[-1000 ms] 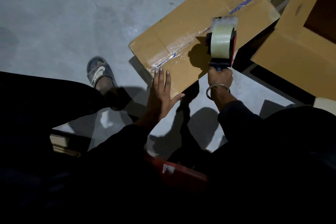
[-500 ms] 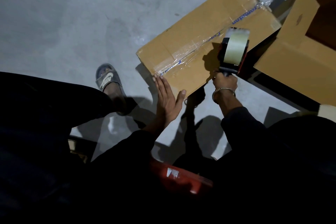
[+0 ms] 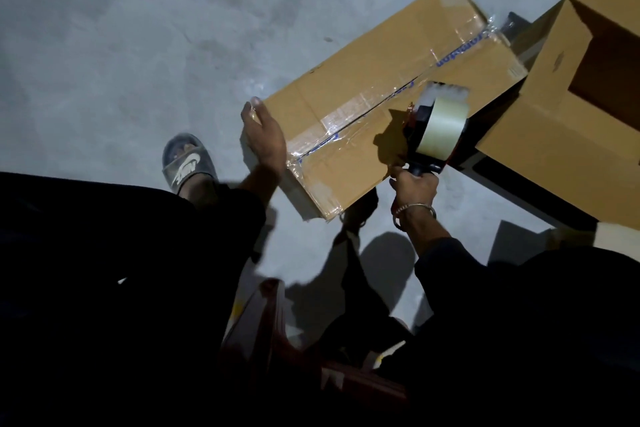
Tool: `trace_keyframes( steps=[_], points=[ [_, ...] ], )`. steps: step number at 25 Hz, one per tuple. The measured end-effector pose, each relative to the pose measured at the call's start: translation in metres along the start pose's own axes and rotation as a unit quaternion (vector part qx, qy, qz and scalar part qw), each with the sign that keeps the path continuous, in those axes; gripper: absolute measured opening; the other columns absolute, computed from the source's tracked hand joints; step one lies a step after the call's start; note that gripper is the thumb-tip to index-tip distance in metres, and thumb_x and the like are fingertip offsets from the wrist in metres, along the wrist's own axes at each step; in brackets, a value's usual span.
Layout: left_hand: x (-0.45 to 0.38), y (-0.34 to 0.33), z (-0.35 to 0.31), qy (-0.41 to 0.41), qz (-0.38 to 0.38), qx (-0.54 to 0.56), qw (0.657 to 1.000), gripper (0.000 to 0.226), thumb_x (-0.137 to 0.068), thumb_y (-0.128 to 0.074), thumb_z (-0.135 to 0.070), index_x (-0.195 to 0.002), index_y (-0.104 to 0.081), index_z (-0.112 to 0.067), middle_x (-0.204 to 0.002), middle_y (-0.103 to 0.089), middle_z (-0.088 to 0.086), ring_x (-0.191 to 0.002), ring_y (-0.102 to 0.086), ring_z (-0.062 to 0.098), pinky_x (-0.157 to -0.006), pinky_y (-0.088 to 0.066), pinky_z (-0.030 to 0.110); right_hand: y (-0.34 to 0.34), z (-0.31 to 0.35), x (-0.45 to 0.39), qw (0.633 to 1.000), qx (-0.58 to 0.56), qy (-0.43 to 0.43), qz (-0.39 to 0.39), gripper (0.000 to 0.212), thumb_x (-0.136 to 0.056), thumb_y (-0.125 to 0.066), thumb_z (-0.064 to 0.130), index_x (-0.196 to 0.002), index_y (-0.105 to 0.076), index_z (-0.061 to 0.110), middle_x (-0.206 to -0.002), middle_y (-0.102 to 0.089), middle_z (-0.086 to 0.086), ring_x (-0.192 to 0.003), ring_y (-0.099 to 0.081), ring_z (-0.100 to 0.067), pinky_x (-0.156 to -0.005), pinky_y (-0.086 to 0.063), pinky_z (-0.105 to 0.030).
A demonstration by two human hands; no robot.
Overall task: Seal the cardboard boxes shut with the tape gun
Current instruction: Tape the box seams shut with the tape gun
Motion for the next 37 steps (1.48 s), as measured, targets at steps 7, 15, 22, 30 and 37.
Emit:
trace_keyframes(
  steps=[7,15,22,30,37],
  points=[
    [-0.004,0.018,0.022,0.042,0.005,-0.025,0.999,0.085,-0.101,-0.04,-0.069,-0.163,-0.023,-0.013,-0.165,-0.035,0.015,-0.151,-0.036,0.031,-0.123,-0.029,0.041,-0.031,-0.006,0.012,0.999,-0.01,-0.033,0.011,0.037,-0.048,-0.084,0.036,-0.075,-0.069,0.016,-0.084,-0.076,-0.005,-0.082,-0.074,-0.028,-0.076,-0.063,-0.054],
    [0.0,0.127,0.04,-0.188,-0.06,-0.398,0.896,0.074,-0.106,-0.048,-0.045,-0.16,-0.028,0.002,-0.158,-0.031,0.035,-0.141,-0.038,0.049,-0.115,-0.037,0.052,-0.131,-0.006,0.15,0.983,0.126,-0.011,0.137,0.039,-0.084,-0.076,0.037,-0.108,-0.074,0.007,-0.109,-0.073,-0.021,-0.106,-0.067,-0.041,-0.086,-0.055,-0.042],
    [-0.038,0.146,0.048,-0.177,-0.004,-0.413,0.894,0.08,-0.102,-0.027,-0.07,-0.164,-0.004,-0.026,-0.165,-0.02,0.025,-0.15,-0.026,0.045,-0.12,-0.027,0.063,-0.112,0.03,0.144,0.965,0.163,0.129,0.159,0.025,-0.082,-0.071,0.022,-0.092,-0.075,0.0,-0.093,-0.073,-0.025,-0.092,-0.069,-0.042,-0.067,-0.047,-0.037],
    [-0.03,0.124,0.037,-0.366,-0.012,-0.535,0.762,0.074,-0.106,-0.03,-0.049,-0.162,-0.023,-0.001,-0.168,-0.019,0.029,-0.155,-0.021,0.043,-0.124,-0.013,0.062,-0.039,0.125,-0.013,0.903,0.329,0.268,-0.068,0.042,-0.084,-0.063,0.017,-0.123,-0.06,0.002,-0.111,-0.07,-0.026,-0.106,-0.065,-0.045,-0.083,-0.052,-0.047],
    [-0.038,0.124,0.035,-0.315,-0.02,-0.543,0.778,0.08,-0.097,-0.035,-0.069,-0.165,-0.024,-0.029,-0.17,-0.013,0.026,-0.157,-0.013,0.042,-0.12,-0.016,0.067,-0.034,0.128,-0.062,0.871,0.39,0.294,-0.051,0.034,-0.08,-0.067,0.023,-0.111,-0.064,0.011,-0.102,-0.073,-0.02,-0.097,-0.068,-0.043,-0.082,-0.056,-0.045]
  ],
)
Point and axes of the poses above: each hand's wrist, its own x-axis away from the middle knuckle, its own y-axis out of the back of the hand, z = x × y, the point moved 3 cm from there along -x, towards the middle knuckle
